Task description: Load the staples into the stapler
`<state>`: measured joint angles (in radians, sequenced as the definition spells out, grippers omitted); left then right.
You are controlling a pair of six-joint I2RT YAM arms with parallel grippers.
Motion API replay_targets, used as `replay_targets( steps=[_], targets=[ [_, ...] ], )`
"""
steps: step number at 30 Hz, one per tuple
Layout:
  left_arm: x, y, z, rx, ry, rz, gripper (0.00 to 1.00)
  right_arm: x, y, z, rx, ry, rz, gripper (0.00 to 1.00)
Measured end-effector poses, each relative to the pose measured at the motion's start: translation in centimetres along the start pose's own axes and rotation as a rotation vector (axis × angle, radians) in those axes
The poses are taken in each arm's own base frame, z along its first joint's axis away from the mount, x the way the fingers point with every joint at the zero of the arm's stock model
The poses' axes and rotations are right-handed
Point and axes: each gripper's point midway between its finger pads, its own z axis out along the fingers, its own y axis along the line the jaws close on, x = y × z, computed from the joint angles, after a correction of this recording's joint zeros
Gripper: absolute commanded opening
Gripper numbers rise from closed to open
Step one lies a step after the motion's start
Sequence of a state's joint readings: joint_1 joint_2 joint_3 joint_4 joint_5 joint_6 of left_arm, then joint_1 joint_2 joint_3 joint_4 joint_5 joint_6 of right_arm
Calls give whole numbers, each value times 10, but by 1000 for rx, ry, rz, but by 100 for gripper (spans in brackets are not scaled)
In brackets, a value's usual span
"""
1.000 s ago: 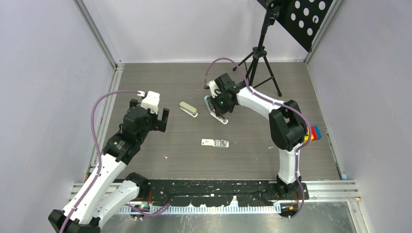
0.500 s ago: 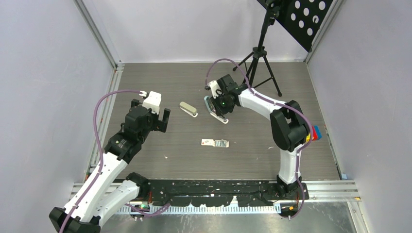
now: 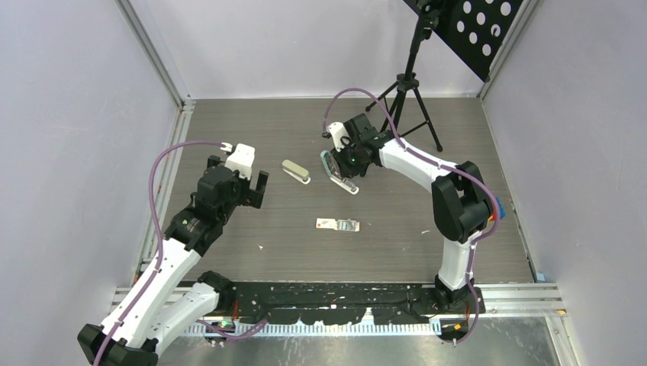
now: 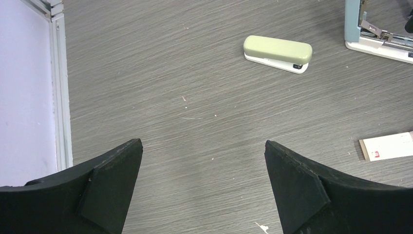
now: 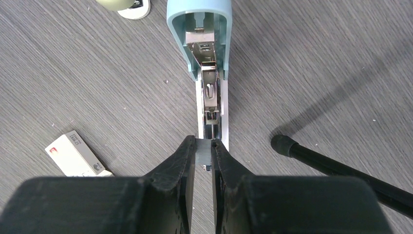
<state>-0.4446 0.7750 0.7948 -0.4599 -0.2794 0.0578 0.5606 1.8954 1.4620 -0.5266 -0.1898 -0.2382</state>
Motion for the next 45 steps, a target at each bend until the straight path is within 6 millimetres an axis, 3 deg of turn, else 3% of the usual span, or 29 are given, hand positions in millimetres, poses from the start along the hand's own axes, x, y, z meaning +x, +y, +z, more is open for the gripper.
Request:
replay_targets(
  steps=[23, 45],
  targets=[
    [2, -3, 2, 12, 5, 5, 99, 24, -1, 16, -18, 64, -63, 19],
    [3, -3, 3, 13, 6, 5, 99, 25, -4, 17, -7, 67, -77, 19]
  ],
)
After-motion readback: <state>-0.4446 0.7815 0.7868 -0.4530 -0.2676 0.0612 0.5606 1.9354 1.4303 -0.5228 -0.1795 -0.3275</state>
